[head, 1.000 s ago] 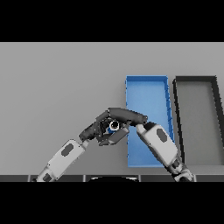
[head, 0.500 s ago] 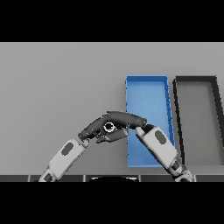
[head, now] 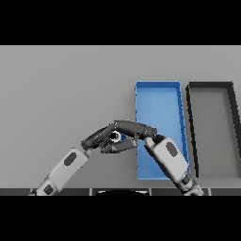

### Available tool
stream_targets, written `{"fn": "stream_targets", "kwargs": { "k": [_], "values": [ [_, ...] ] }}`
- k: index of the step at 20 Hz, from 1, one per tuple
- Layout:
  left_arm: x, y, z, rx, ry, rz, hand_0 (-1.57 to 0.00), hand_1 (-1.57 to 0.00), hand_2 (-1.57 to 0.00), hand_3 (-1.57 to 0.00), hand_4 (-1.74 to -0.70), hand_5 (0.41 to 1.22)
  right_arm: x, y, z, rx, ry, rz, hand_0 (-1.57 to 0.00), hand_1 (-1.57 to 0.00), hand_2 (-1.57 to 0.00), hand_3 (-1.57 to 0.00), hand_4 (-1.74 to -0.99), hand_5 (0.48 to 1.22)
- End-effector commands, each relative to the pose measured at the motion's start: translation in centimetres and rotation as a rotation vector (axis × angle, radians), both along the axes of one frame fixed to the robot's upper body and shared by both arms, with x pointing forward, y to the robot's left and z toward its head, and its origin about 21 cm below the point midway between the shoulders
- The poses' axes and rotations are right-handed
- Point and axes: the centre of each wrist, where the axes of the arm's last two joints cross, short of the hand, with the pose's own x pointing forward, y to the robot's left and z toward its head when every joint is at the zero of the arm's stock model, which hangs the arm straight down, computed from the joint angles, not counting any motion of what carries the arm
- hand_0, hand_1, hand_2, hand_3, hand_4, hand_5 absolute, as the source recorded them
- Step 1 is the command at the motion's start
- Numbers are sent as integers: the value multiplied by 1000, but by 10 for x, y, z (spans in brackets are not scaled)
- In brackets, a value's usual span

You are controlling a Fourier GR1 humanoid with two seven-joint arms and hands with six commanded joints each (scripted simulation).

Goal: Pick up the blue pipe and place it into the blue bin.

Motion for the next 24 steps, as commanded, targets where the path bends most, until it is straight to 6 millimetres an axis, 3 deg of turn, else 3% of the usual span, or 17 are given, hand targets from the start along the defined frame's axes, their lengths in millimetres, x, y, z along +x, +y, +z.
{"fn": "stream_targets", "kwargs": {
  "k": [1, 3, 6, 13, 14, 16, 19, 24],
  "values": [
    [-2, -2, -1, 11, 4, 14, -193, -181, -163, -178, -968, 849, 3, 0, -1, 1, 7, -3, -1566, -1566, -1566, -1564, -1495, 1214],
    [1, -1, -3, 43, 10, 29, -123, -115, -104, -114, -915, 735, 1, 2, -2, 3, -8, 3, -1568, -1568, -1568, -1566, -1496, 1216],
    [0, 1, -2, 39, 18, 39, -63, -59, -53, -58, -887, 638, 1, -1, 1, 12, -27, 3, -1569, -1569, -1569, -1569, -1493, 1219],
    [1, 0, -6, 57, 83, 71, -12, -12, -10, -11, -896, 555, 2, -4, 7, 60, 40, -7, -1571, -1571, -1571, -1571, -1490, 1221],
    [1, -1, -4, 62, 91, 69, -10, -9, -8, -9, -901, 548, 3, -4, 14, 68, 73, -3, -1571, -1571, -1571, -1571, -1491, 1221],
    [0, -3, -6, 70, 111, 72, -6, -5, -5, -5, -911, 534, 4, -3, 29, 87, 115, 6, -1571, -1571, -1571, -1571, -1581, 1221],
    [0, -3, -6, 75, 111, 74, -3, -2, -2, -2, -915, 507, 14, -12, 57, 94, 192, -24, -1571, -1571, -1571, -1571, -1659, 1221],
    [-5, 1, -5, 78, 116, 60, 0, 0, 0, 0, -915, 503, 28, -31, 133, 292, 163, -34, -1571, -1571, -1571, -1571, -1714, 1134]
  ]
}}
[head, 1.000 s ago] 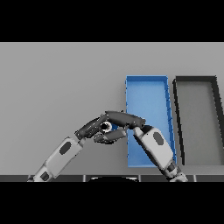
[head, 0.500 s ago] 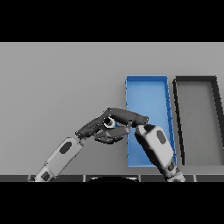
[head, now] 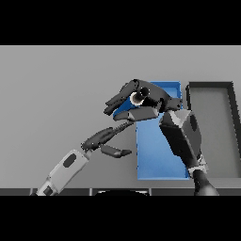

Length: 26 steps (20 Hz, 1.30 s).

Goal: Pick up the blue pipe and place it into the blue bin.

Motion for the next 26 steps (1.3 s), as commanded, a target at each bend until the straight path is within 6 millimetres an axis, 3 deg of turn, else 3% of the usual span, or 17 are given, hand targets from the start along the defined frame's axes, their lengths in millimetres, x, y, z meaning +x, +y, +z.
{"fn": "stream_targets", "kwargs": {
  "k": [1, 5, 7, 9, 13, 22, 26],
  "values": [
    [-1, 2, -2, 2, -6, 1, 0, 0, 0, 0, -912, 502, 2, -3, 11, 11, -20, -24, -1571, -1571, -1571, -1571, -1720, 1127],
    [-1, -1, 0, -10, 0, -1, 1, 1, 1, 1, -906, 492, 25, -20, 43, 49, -43, -243, -1571, -1571, -1571, -1571, -1732, 1117],
    [-3, 1, 1, -17, -4, -6, 1, 1, 1, 1, -907, 491, 46, -39, 44, 41, 7, -368, -1571, -1571, -1571, -1571, -1735, 1131],
    [-3, 5, 0, -18, -3, -3, 1, 1, 1, 1, -911, 487, 63, -54, 31, -18, 46, -469, -1571, -1571, -1571, -1571, -1737, 1135],
    [-2, 1, -4, -5, 16, 7, 1, 1, 1, 1, -898, 489, 83, -92, -24, -96, 223, -628, -1571, -1571, -1571, -1571, -1740, 1117],
    [-3, 5, -4, -18, 11, 8, 1, 1, 1, 1, -881, 463, 69, -115, -137, -335, 582, -782, -1571, -1571, -1571, -1571, -1741, 1122],
    [-3, 3, -3, -15, 15, 16, 1, 1, 1, 1, -884, 460, 57, -126, -177, -480, 696, -778, -1571, -1571, -1571, -1571, -1591, 1114]
  ]
}}
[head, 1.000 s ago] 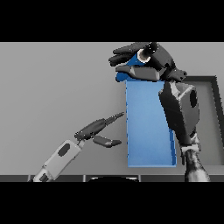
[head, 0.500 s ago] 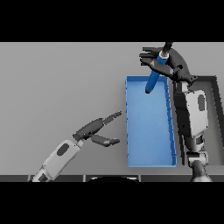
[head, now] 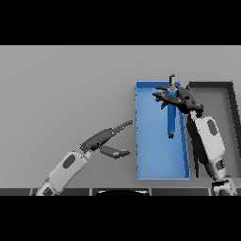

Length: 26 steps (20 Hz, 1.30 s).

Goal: Pick up the blue pipe and place it into the blue bin.

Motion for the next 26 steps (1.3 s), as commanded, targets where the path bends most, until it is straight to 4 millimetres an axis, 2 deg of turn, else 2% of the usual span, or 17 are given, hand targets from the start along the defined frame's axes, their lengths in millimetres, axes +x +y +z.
{"fn": "stream_targets", "kwargs": {
  "k": [1, 2, 3, 5, 7, 9, 11, 13, 18, 22, 24, 26],
  "values": [
    [1, 2, 1, -8, -4, 3, 1, 1, 1, 1, -885, 457, 1, 3, -8, -24, 49, -2, -1571, -1571, -1571, -1330, -1599, 1110],
    [1, -1, 1, -9, 3, -3, 1, 1, 1, 1, -886, 455, 1, 5, -16, -47, 102, -19, -1563, -1459, -1393, -1122, -1547, 1133],
    [2, 2, 1, -2, 5, 2, 1, 1, 1, 1, -886, 453, 1, 7, -22, -55, 155, -28, -1306, -1167, -1114, -897, -1503, 1150],
    [2, 1, 2, 0, -3, 2, 1, 1, 1, 1, -885, 453, 3, 8, -26, -72, 207, -38, -836, -746, -712, -574, -1392, 1176],
    [-3, 1, 0, -2, 8, 1, 1, 1, 1, 1, -888, 453, 2, 7, -28, -122, 262, 9, -534, -477, -456, -367, -1285, 1141],
    [-2, -1, 5, -5, 3, -3, 1, 1, 1, 1, -891, 452, -2, 10, -30, -208, 268, 59, -342, -305, -291, -234, -1208, 1028],
    [0, 0, 5, 2, 2, 2, 1, 1, 1, 1, -895, 453, -3, 11, -31, -278, 255, 87, -218, -195, -186, -150, -1165, 924],
    [-1, -1, 3, 4, 9, -1, 1, 1, 1, 1, -897, 450, -3, 14, -37, -349, 219, 123, -139, -124, -119, -95, -1131, 857],
    [3, 2, -1, -3, 25, 8, 1, 1, 1, 1, -912, 458, 0, 12, -44, -423, 193, 105, -45, -40, -38, -31, -1124, 717],
    [3, -3, -2, -15, 26, 3, 1, 1, 1, 1, -916, 464, -2, 14, -41, -382, 166, 106, -18, -16, -15, -12, -1123, 689],
    [5, 1, 2, -8, 24, 9, 1, 1, 1, 1, -922, 466, -2, 11, -40, -392, 177, 108, -11, -10, -9, -7, -1132, 675],
    [2, 6, -3, -6, 29, 4, 1, 1, 1, 1, -920, 467, -3, 8, -41, -390, 171, 115, -9, -8, -7, -6, -1129, 673]
  ]
}}
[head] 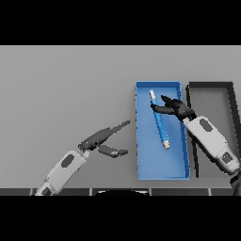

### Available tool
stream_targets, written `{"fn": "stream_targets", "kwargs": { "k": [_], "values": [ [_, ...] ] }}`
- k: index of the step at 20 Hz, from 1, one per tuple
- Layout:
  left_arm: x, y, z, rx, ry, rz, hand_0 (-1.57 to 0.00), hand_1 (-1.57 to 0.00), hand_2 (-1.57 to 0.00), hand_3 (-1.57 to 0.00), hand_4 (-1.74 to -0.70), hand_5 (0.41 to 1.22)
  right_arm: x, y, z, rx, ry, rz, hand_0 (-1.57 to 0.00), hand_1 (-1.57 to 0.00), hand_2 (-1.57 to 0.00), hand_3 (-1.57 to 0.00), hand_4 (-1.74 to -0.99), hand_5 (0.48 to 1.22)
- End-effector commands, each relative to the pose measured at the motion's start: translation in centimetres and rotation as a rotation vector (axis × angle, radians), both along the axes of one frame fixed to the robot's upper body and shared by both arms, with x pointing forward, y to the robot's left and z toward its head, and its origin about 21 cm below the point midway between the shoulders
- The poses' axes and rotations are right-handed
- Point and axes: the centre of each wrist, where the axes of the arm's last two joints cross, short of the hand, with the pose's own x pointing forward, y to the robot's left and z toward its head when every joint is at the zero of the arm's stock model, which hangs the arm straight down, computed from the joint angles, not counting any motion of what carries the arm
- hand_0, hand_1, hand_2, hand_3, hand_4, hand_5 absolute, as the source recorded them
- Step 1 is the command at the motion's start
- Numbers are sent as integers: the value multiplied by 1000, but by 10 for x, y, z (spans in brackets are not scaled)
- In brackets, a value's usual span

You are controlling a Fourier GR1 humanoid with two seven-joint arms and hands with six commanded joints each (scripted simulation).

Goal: Pick up the blue pipe and place it into the blue bin.

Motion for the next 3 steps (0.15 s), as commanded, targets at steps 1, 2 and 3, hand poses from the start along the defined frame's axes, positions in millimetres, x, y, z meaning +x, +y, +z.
{"fn": "stream_targets", "kwargs": {
  "k": [1, 2, 3],
  "values": [
    [-2, 2, 2, -13, -5, -3, 1, 1, 1, 1, -920, 467, 0, -1, -3, 4, 9, -4, -9, -8, -7, -6, -1129, 674],
    [-6, 1, 4, -22, -11, -12, 1, 1, 1, 1, -920, 469, 1, 0, -3, 18, -4, 5, -9, -8, -7, -6, -1129, 678],
    [-10, -1, 3, -16, -6, -16, 1, 1, 1, 1, -920, 468, 0, 3, -3, 23, -6, 7, -9, -8, -7, -6, -1129, 677]
  ]
}}
